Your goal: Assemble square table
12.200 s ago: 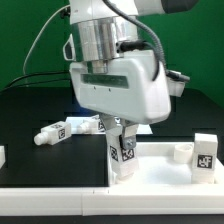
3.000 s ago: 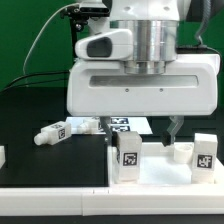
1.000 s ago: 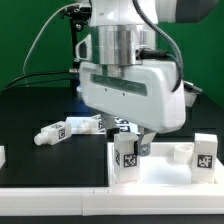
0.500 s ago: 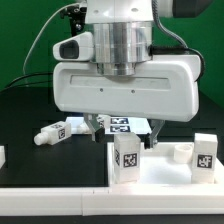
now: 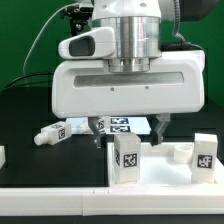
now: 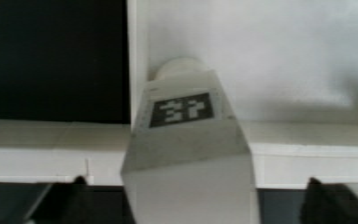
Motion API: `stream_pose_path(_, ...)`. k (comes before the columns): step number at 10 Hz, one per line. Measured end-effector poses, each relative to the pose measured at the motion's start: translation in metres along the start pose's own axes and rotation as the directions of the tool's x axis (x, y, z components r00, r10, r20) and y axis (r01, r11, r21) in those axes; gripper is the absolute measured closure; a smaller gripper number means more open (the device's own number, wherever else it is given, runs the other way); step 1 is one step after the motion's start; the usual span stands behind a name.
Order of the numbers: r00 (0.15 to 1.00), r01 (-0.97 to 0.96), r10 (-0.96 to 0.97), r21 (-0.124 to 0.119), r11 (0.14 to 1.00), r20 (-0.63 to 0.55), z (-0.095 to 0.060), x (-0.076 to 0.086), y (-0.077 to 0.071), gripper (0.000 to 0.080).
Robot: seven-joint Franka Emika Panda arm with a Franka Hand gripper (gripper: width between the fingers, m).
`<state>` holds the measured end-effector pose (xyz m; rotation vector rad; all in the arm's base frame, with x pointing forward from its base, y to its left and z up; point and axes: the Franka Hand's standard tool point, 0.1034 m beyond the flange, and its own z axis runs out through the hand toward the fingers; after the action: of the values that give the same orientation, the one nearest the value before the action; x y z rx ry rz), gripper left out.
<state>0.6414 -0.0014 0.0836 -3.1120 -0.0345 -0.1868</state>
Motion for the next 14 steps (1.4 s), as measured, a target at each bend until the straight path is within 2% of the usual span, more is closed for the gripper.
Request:
stream_pose_path(1,1.0,-0.007,0.007,0.0,1.0,0.0,0.0,0.0,0.0,0.0373)
stream_pose_path(2,0.999,-0.042,0.042,0.0,0.999,0.0,0.0,0.0,0.0,0.0516)
stream_pose_path(5,0.966,-0.26,0.26,-0.001,0.966,-0.002,0.001,0.0,0.002,0.0515)
stream_pose_path(6,0.912,-0.41,0.409,-0.004,0.912,-0.034,0.002,0.0,0.003,0.0515)
stream_pose_path(7,0.825,-0.564,0.563,0.002,0.826,-0.043,0.002,0.0,0.006,0.0515)
stream_pose_path(8,0.677,-0.735,0.735,0.018,0.678,-0.038,0.002,-0.002,0.008,0.0515)
stream_pose_path(9,0.518,-0.853,0.854,0.056,0.52,-0.038,0.002,-0.003,0.012,0.0514)
stream_pose_path(10,0.427,-0.899,0.904,0.09,0.428,-0.031,0.001,-0.006,0.015,0.0514)
stream_pose_path(12,0.349,-0.933,0.937,0.087,0.349,-0.018,0.001,-0.008,0.014,0.0512)
stream_pose_path(14,0.214,-0.973,0.977,0.082,0.214,0.0,0.001,-0.009,0.014,0.0512)
